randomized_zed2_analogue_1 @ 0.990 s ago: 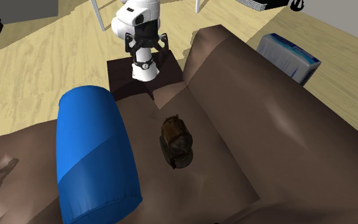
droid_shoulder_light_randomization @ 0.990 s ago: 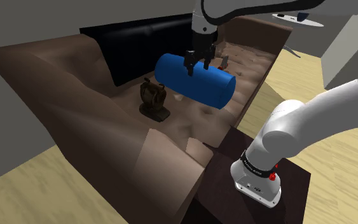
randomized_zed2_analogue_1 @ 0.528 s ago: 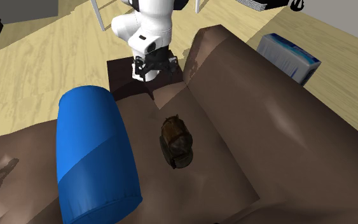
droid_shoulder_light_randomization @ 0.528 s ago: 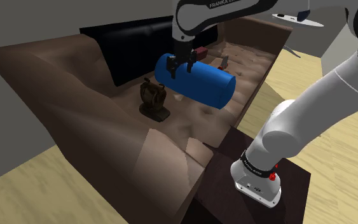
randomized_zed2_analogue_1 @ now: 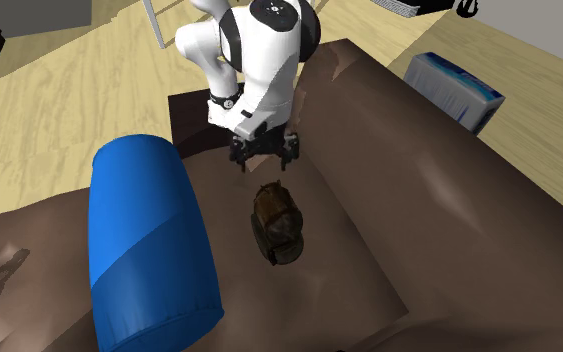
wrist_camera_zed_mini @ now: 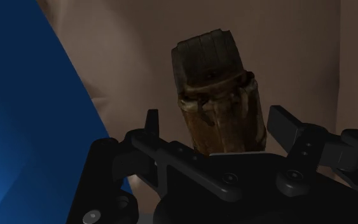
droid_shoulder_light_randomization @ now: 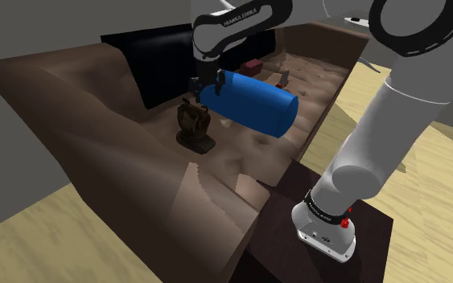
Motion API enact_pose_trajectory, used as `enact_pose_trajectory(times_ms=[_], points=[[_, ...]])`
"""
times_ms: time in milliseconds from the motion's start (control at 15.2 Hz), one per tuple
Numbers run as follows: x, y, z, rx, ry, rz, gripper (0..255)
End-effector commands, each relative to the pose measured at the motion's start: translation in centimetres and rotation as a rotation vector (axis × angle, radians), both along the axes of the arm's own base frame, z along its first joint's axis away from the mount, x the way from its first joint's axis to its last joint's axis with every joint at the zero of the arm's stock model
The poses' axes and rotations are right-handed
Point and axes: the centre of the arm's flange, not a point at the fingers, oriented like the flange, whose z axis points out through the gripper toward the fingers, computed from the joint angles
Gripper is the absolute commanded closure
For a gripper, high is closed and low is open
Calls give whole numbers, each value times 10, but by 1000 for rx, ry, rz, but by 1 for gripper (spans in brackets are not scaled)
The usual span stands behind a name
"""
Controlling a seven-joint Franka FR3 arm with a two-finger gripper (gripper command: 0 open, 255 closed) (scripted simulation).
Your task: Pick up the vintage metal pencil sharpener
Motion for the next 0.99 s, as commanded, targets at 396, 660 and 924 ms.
enact_pose_trajectory(times_ms=[396,660,924], points=[[90,9,-52,-5,-11,-15,0],[135,14,-78,-8,-16,-23,0],[139,14,-96,-8,-17,-24,0]])
